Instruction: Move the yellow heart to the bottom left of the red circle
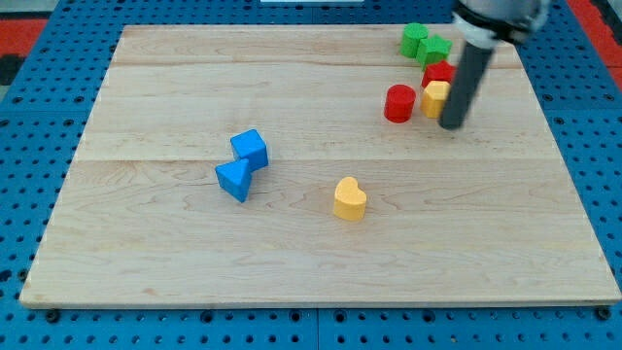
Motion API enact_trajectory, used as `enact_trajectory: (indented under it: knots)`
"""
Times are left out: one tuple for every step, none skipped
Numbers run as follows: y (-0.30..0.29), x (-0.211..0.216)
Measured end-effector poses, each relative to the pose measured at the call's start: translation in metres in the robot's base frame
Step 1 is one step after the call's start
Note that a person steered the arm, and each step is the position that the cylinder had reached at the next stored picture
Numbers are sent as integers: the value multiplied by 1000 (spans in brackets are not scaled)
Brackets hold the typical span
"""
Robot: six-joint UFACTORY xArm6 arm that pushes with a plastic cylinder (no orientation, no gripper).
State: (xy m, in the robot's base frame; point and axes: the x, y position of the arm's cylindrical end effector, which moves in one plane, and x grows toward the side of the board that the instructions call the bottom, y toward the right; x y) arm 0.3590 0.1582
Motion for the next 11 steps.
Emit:
enact_trajectory:
  knots:
    - [0, -34]
    - [16, 31]
    - [10, 148]
    - [-71, 213]
    - [-132, 170]
    - [-122, 109]
    - [-117, 61]
    - [-138, 55]
    - [-142, 89]
    - [-103, 81]
    - [-108, 45]
